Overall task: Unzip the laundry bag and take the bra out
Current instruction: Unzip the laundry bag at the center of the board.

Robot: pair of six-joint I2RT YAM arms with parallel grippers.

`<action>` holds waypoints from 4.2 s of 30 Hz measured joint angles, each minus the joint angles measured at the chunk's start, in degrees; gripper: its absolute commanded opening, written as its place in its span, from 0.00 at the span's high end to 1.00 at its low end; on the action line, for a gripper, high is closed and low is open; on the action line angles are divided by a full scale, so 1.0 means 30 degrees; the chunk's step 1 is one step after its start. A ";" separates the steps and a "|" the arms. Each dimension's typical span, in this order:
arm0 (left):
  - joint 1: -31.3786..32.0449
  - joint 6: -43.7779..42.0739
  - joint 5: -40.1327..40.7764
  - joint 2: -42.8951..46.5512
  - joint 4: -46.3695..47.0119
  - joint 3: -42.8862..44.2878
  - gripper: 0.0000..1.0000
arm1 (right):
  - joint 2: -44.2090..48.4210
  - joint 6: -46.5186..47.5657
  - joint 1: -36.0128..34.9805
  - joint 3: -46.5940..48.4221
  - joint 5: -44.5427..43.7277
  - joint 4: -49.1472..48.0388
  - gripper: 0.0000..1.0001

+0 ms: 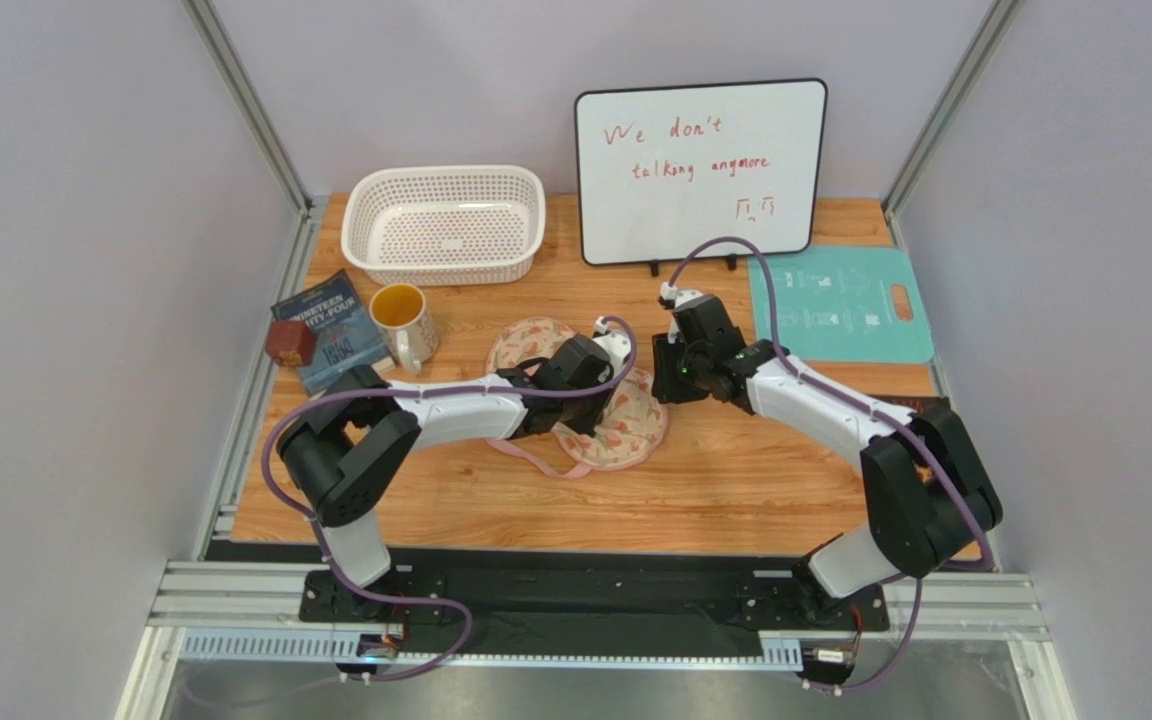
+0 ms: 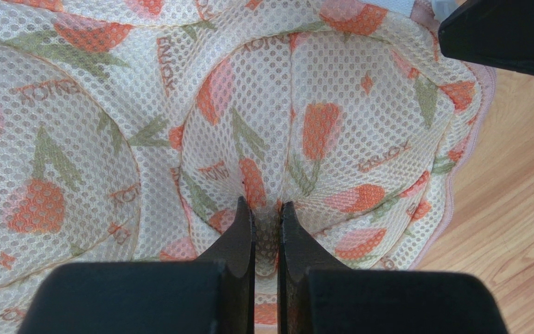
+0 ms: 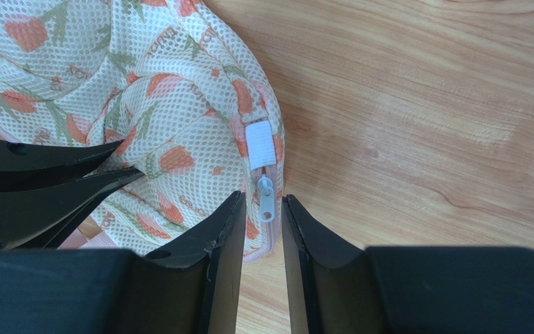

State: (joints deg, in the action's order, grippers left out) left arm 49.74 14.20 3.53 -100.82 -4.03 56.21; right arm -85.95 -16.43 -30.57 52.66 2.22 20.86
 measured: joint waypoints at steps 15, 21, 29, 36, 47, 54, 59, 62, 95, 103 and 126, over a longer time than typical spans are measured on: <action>0.0000 -0.0073 0.0000 0.0000 -0.0153 0.0051 1.00 | -0.0066 0.0022 0.0000 -0.0539 0.0452 -0.0007 0.89; 0.0000 -0.0080 0.0000 0.0000 -0.0175 0.0058 1.00 | -0.0066 0.0175 0.0000 -0.0539 0.0437 -0.0015 1.00; 0.0000 -0.0015 0.0131 -0.0117 -0.0561 0.0306 1.00 | 0.0415 0.0262 0.0000 -0.1078 0.0415 -0.0044 1.00; 0.0000 0.0095 0.0204 -0.0299 -0.0998 0.0663 1.00 | 0.1698 0.0109 0.0000 -0.2506 0.0517 -0.0204 1.00; 0.0000 0.0350 0.0211 -0.0437 -0.1341 0.0940 1.00 | 0.2980 -0.0794 0.0007 -0.4488 0.1421 -0.1282 1.00; 0.0000 0.0714 0.0197 -0.0539 -0.1603 0.1173 1.00 | 0.3978 -0.1829 -0.0168 -0.5982 0.1894 -0.2375 1.00; 0.0000 0.0925 0.0131 -0.0583 -0.1792 0.1304 1.00 | 0.4051 -0.2477 -0.0721 -0.6513 0.1865 -0.3096 1.00; 0.0000 0.1093 0.0044 -0.0612 -0.1916 0.1384 1.00 | 0.4051 -0.2820 -0.0940 -0.6805 0.1712 -0.3548 1.00; -0.0299 0.2040 -0.1071 0.3446 -0.4473 -0.0495 0.08 | 0.2812 -0.2127 -0.1217 -0.4160 0.0335 -0.1246 1.00; -0.0896 -0.2419 -0.3417 0.5100 -0.4073 0.0561 0.07 | 0.2295 -0.0284 -0.0525 -0.3606 0.2098 -0.1173 1.00; -0.4583 -0.9413 -1.4549 -0.3461 -0.3883 0.6965 0.12 | 0.2295 0.1290 -0.0277 -0.3599 0.4677 -0.1129 1.00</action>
State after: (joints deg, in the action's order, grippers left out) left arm 35.99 -14.04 -40.12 -111.20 -15.68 77.10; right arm -79.07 -12.56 -31.40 41.87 16.25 17.47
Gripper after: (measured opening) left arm 0.881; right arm 0.022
